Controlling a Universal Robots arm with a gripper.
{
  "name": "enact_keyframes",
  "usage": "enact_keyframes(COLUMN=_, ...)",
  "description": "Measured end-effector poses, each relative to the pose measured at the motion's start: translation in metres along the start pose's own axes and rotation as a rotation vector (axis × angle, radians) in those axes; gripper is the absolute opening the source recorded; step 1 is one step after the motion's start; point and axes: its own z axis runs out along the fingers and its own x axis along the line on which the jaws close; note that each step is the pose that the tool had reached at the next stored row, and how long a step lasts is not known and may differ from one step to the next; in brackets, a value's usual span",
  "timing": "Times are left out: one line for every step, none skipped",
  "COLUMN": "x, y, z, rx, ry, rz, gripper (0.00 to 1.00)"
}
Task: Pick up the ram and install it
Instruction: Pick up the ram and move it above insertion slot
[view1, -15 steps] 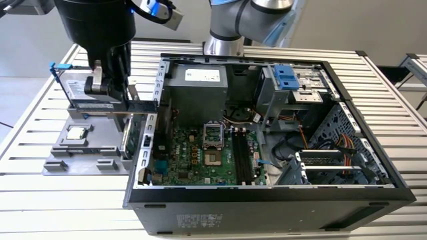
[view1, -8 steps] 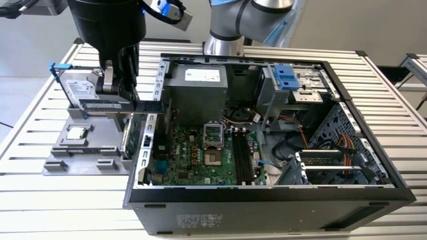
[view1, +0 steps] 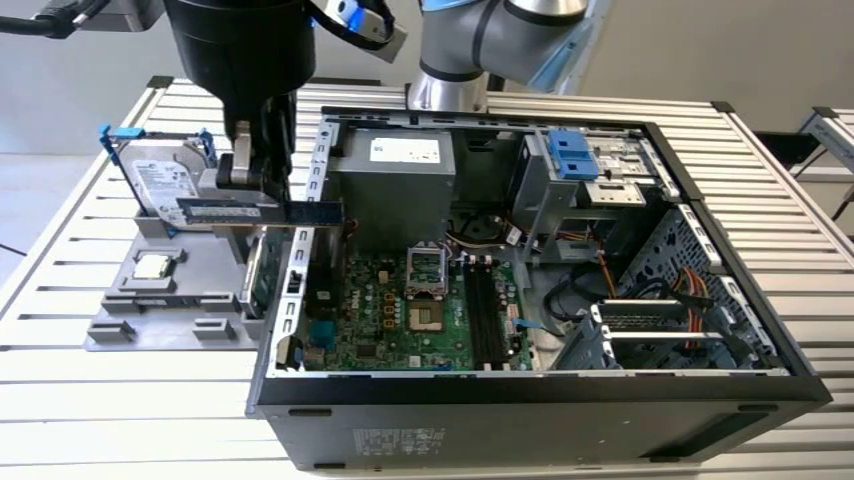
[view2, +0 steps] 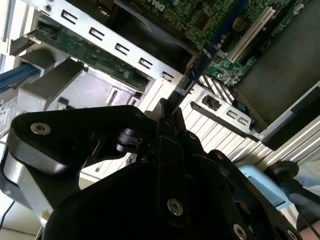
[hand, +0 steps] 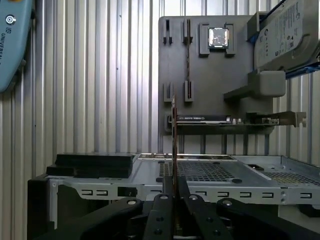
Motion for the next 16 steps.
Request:
enact_keyframes(x=0.0000, y=-0.0017, z=-0.0001, rx=-0.0004, ry=0.0000, rz=0.000, gripper=0.00)
enact_keyframes(x=0.0000, y=-0.0035, z=-0.0002, rx=-0.0008, ry=-0.0001, rz=0.000, gripper=0.00)
enact_keyframes(x=0.0000, y=-0.0053, z=-0.0003, rx=-0.0011, ry=-0.0001, rz=0.001, gripper=0.00)
enact_keyframes(x=-0.0001, y=-0.0073, z=-0.0004, rx=-0.0015, ry=-0.0001, rz=0.001, gripper=0.00)
enact_keyframes(x=-0.0001, y=-0.0090, z=-0.0005, rx=-0.0019, ry=-0.0001, rz=0.001, gripper=0.00)
enact_keyframes(x=0.0000, y=-0.0109, z=-0.0006, rx=-0.0024, ry=-0.0001, rz=0.001, gripper=0.00)
enact_keyframes(x=-0.0001, y=-0.0127, z=-0.0007, rx=-0.0027, ry=-0.0001, rz=0.001, gripper=0.00)
enact_keyframes(x=-0.0001, y=-0.0145, z=-0.0008, rx=-0.0031, ry=-0.0001, rz=0.002, gripper=0.00)
enact_keyframes(x=-0.0001, y=-0.0163, z=-0.0010, rx=-0.0035, ry=-0.0001, rz=0.002, gripper=0.00)
enact_keyframes(x=-0.0001, y=-0.0181, z=-0.0010, rx=-0.0038, ry=-0.0001, rz=0.002, gripper=0.00)
enact_keyframes(x=-0.0001, y=-0.0198, z=-0.0011, rx=-0.0042, ry=-0.0001, rz=0.002, gripper=0.00)
enact_keyframes(x=-0.0001, y=-0.0216, z=-0.0012, rx=-0.0045, ry=-0.0002, rz=0.002, gripper=0.00)
enact_keyframes(x=-0.0001, y=-0.0234, z=-0.0013, rx=-0.0047, ry=-0.0002, rz=0.002, gripper=0.00)
enact_keyframes(x=-0.0001, y=-0.0251, z=-0.0015, rx=-0.0051, ry=-0.0001, rz=0.003, gripper=0.00)
enact_keyframes(x=-0.0002, y=-0.0268, z=-0.0015, rx=-0.0054, ry=-0.0002, rz=0.003, gripper=0.00)
enact_keyframes(x=-0.0002, y=-0.0286, z=-0.0017, rx=-0.0057, ry=-0.0001, rz=0.003, gripper=0.00)
